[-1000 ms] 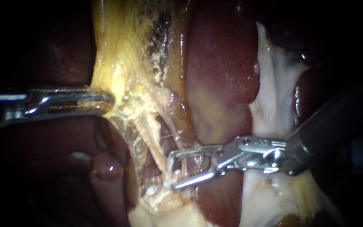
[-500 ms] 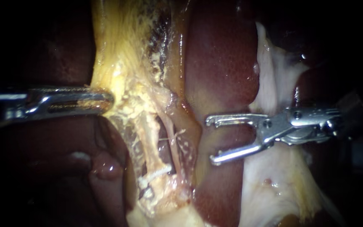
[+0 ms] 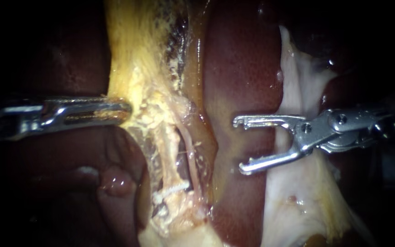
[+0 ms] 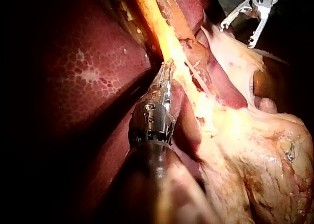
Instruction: Going back first clip left tube
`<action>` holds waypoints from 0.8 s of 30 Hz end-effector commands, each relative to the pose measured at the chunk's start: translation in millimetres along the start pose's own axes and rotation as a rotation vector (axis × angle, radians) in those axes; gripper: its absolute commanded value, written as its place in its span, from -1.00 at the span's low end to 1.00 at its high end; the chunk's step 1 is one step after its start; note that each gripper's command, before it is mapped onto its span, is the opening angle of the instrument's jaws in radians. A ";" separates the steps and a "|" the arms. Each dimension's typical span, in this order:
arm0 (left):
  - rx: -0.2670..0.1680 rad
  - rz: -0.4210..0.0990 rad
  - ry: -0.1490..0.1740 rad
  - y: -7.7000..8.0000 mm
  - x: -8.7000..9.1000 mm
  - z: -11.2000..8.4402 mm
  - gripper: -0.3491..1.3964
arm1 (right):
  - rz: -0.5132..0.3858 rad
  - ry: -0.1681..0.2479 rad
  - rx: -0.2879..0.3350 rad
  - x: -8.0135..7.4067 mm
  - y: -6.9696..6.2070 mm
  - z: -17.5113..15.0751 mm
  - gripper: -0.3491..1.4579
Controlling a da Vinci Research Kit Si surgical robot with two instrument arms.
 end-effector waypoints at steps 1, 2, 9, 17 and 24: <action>0.008 -0.004 0.010 0.0 0.3 1.0 -0.88 | -0.006 0.000 0.000 0.0 0.0 0.0 0.05; 0.011 -0.002 0.014 0.1 0.6 1.8 -0.88 | -0.006 0.000 0.000 0.0 0.0 0.0 0.05; 0.018 0.004 0.035 0.0 1.2 6.0 -0.88 | -0.006 0.000 0.000 0.0 -0.1 0.1 0.05; 0.019 0.005 0.039 0.1 1.2 5.8 -0.88 | -0.006 0.000 0.000 0.1 -0.1 0.1 0.05; 0.019 0.005 0.042 0.1 1.2 5.8 -0.88 | -0.006 0.000 0.000 0.1 -0.2 0.1 0.05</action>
